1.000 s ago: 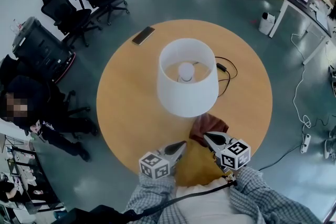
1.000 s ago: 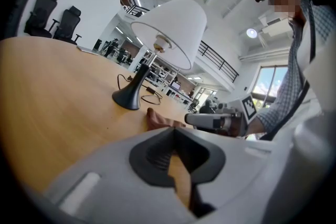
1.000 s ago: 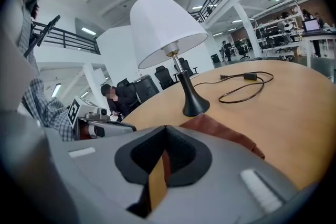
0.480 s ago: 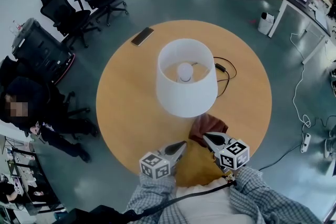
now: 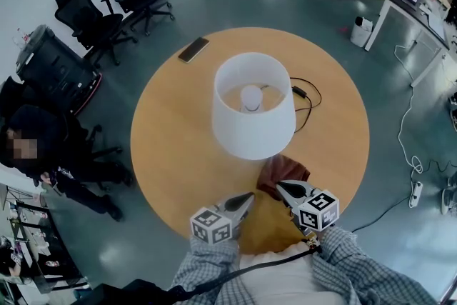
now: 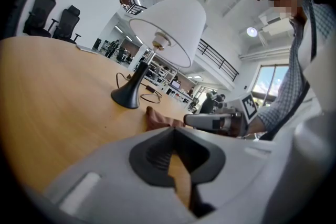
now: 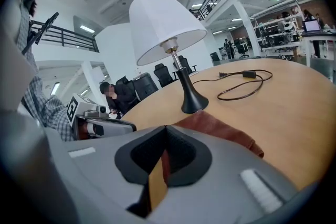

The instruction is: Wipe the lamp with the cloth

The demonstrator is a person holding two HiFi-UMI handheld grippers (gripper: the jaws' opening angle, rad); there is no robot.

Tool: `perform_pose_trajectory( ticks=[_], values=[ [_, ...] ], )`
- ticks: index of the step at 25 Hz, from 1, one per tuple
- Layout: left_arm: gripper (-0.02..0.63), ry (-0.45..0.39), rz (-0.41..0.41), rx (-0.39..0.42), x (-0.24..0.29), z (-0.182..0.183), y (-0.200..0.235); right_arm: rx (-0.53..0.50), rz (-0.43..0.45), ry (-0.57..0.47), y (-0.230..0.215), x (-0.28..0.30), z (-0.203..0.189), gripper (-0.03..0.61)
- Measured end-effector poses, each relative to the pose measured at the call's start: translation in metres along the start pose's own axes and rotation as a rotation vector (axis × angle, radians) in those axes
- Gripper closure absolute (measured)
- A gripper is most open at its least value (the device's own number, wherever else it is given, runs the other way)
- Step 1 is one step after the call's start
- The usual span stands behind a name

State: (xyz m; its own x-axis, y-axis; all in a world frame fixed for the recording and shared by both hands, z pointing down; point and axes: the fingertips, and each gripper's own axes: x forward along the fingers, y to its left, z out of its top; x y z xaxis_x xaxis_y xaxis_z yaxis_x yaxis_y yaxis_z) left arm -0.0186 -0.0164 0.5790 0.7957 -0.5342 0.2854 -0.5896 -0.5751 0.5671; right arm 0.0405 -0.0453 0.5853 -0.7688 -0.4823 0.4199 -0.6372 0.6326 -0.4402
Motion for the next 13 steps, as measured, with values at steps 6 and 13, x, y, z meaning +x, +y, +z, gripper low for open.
perform_pose_trajectory(
  ticks=[6, 13],
  values=[
    [0.614, 0.002, -0.001, 0.001, 0.0009, -0.0013, 0.0004, -0.001, -0.002, 0.000, -0.0014, 0.0005, -0.0014, 0.575],
    [0.614, 0.009, 0.008, 0.001, 0.0007, -0.0048, 0.0006, -0.001, 0.012, 0.005, 0.0017, 0.0003, -0.0040, 0.575]
  ],
)
